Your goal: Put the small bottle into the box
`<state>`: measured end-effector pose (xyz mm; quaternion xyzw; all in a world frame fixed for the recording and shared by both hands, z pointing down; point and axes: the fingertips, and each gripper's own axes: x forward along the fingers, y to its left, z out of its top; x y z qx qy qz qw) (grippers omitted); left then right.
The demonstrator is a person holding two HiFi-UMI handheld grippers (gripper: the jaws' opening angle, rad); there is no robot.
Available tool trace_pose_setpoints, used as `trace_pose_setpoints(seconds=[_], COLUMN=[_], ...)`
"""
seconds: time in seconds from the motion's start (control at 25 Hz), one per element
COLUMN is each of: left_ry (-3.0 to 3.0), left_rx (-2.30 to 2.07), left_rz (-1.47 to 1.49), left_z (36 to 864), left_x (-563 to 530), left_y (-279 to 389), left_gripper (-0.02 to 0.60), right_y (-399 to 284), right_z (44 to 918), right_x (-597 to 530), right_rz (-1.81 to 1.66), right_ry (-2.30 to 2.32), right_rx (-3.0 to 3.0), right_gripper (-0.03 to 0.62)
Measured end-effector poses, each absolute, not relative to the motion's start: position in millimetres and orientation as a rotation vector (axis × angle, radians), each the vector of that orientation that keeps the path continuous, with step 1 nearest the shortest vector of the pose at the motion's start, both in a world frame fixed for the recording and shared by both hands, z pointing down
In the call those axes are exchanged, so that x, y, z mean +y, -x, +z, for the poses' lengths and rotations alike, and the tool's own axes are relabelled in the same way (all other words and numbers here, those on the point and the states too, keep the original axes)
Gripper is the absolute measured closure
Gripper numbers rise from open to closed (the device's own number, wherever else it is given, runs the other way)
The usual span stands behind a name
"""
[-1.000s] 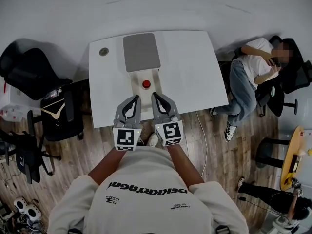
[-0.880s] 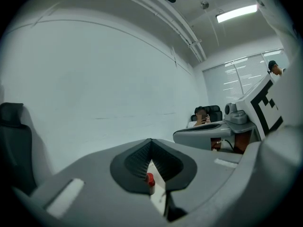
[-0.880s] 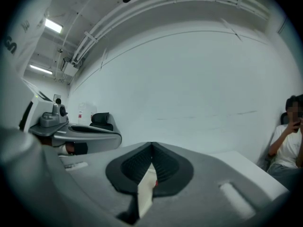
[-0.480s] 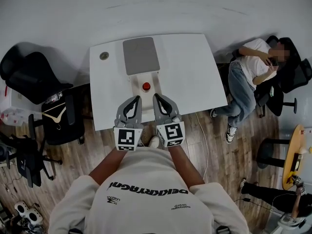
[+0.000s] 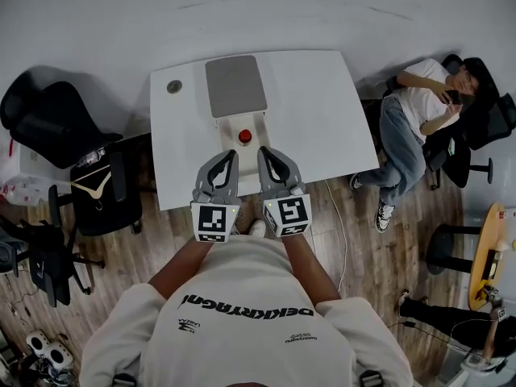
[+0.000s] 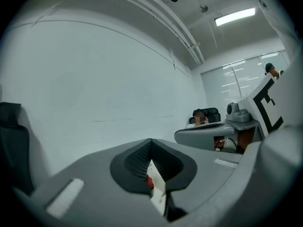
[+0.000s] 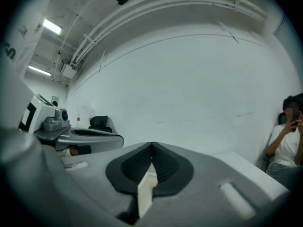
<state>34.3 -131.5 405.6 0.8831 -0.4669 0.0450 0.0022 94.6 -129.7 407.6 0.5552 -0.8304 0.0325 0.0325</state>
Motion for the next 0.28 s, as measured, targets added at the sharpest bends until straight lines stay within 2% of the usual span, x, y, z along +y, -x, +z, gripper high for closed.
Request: trace_pose_setpoints(seconds=[0.28], left_ry=[-2.783], left_rx=[-1.451], left_rz=[0.123], left_z=[402.8], left_x=[-131.9], left_y=[-37.3], left_gripper=[0.574], right_y=[-94.7], right_z=[404.4], right_x=[-126.8], right_rz=[0.082], right_ry=[-1.712], right_rx=[-2.566], right_gripper=[0.6])
